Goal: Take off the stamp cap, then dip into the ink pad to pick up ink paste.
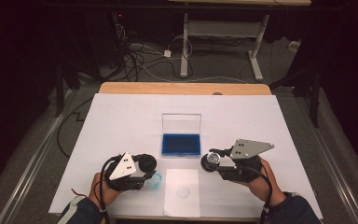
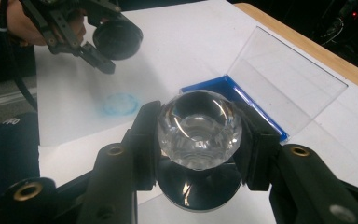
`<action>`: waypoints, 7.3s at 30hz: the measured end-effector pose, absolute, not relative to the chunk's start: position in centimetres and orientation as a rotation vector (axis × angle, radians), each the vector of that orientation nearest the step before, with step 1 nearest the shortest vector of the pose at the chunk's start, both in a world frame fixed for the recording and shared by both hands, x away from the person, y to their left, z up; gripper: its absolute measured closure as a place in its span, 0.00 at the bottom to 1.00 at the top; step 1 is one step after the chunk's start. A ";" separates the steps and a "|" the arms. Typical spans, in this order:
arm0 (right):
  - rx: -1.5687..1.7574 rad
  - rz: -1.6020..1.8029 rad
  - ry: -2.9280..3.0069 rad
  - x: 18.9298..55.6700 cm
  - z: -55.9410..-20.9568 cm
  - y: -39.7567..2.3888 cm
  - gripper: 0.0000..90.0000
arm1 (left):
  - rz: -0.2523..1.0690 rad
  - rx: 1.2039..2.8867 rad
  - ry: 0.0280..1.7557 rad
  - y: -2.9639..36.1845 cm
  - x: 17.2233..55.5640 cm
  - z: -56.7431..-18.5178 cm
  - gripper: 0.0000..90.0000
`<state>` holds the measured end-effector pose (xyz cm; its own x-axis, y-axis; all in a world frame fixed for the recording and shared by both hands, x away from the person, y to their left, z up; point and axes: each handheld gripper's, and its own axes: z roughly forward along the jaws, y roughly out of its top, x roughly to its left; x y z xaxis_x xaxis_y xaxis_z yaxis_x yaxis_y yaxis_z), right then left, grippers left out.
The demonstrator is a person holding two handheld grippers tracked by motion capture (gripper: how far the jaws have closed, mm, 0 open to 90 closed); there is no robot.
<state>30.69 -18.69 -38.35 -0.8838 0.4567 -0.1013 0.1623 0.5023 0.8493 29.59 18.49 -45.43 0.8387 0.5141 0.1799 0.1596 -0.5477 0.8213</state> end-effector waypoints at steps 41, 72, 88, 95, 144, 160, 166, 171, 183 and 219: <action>0.519 1.226 2.499 30.5 -39.6 -19.4 0.63 | 0.524 2.103 0.604 24.1 27.3 -46.8 0.41; 0.541 1.154 2.542 37.5 -38.4 -13.9 0.63 | 0.521 2.086 0.619 24.5 27.4 -46.6 0.41; 0.632 1.101 2.559 41.6 -40.4 -10.8 0.63 | 0.521 2.077 0.613 24.7 27.3 -46.4 0.41; 0.670 1.062 2.570 42.9 -41.8 -10.0 0.63 | 0.522 2.076 0.616 24.7 27.4 -46.4 0.41; 0.806 1.084 2.558 44.0 -43.7 -10.3 0.63 | 0.505 2.105 0.597 24.4 27.5 -46.6 0.41; 0.841 1.095 2.556 43.9 -43.8 -10.4 0.63 | 0.507 2.102 0.598 24.4 27.4 -46.5 0.41; 0.815 1.066 2.559 43.7 -43.5 -10.2 0.63 | 0.506 2.102 0.600 24.5 27.5 -46.5 0.41; 0.789 1.093 2.537 43.4 -42.6 -10.4 0.63 | 0.504 2.100 0.604 24.5 27.5 -46.6 0.41; 0.761 1.147 2.501 42.5 -40.3 -10.8 0.63 | 0.507 2.103 0.603 24.4 27.5 -46.5 0.41; 0.797 1.082 2.561 43.0 -43.8 -10.3 0.63 | 0.508 2.113 0.606 24.4 27.6 -46.7 0.41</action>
<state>43.04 -10.26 -43.76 -0.8194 0.5730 -0.0156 0.3881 0.5746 0.7205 27.56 24.44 -46.66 0.7994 0.5851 0.1367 0.2362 -0.5152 0.8238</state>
